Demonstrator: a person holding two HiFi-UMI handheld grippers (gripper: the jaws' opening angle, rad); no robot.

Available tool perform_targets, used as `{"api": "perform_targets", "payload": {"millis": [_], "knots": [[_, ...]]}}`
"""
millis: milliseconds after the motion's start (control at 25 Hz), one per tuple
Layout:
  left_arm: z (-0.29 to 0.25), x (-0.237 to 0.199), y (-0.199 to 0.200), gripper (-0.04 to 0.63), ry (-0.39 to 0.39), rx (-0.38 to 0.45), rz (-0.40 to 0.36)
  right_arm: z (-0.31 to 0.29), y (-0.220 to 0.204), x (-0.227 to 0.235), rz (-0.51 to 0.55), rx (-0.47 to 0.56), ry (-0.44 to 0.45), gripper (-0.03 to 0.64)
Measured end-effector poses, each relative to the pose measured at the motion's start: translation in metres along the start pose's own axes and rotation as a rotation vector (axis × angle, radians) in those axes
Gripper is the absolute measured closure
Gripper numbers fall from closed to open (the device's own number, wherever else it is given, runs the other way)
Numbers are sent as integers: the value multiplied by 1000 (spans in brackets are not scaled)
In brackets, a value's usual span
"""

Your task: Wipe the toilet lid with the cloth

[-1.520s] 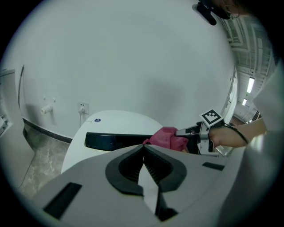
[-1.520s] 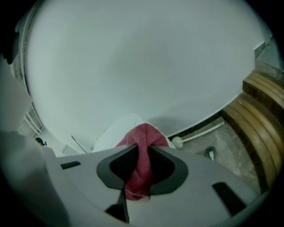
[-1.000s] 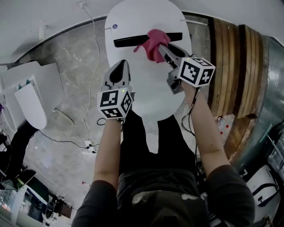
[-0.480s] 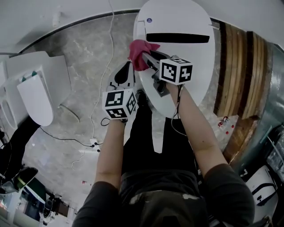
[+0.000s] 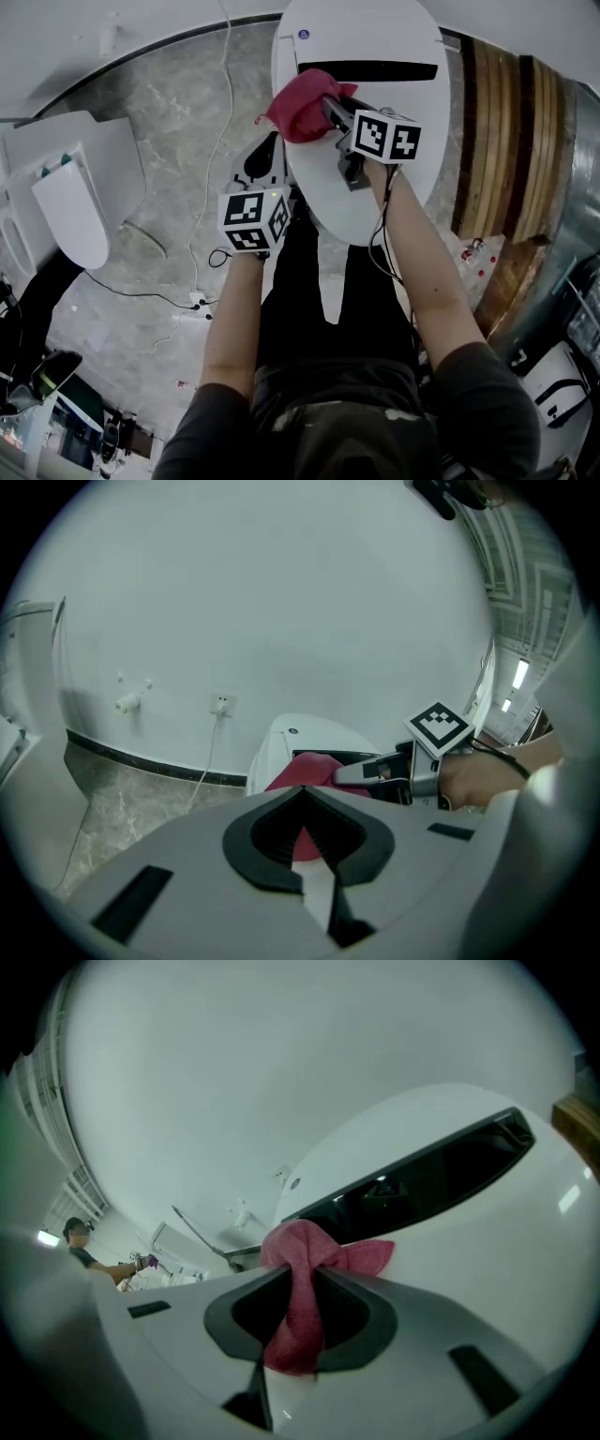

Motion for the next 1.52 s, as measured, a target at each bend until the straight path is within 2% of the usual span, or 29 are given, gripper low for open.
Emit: {"api": "perform_targets", "payload": {"millis": [320, 680, 960, 1080, 1200, 1400, 1520], "knots": [[-29, 64, -4, 588, -41, -19, -19, 62, 15, 79, -65, 61, -73, 549], [-68, 151, -34, 588, -77, -58, -41, 143, 22, 186, -148, 138, -150, 549], [-78, 204, -58, 588, -72, -66, -14, 182, 17, 239, -159, 129, -166, 549], [-76, 213, -64, 588, -68, -66, -12, 187, 18, 241, -137, 128, -141, 549], [-67, 211, -66, 588, -60, -57, -19, 193, 21, 224, -111, 153, -75, 549], [-46, 183, -62, 588, -25, -38, -16, 192, 14, 165, -54, 154, 37, 549], [-26, 160, -54, 588, -14, -19, -23, 188, -1, 120, -57, 154, 99, 549]]}}
Point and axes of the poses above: the fingertips, and each gripper's own axes: z backward along the fingers, x to its right, y out of its top, the point moved 10 cm from there along z, backward along the fingers, and after that the axes turned 1 degree about -y, right-handed, at the moved point
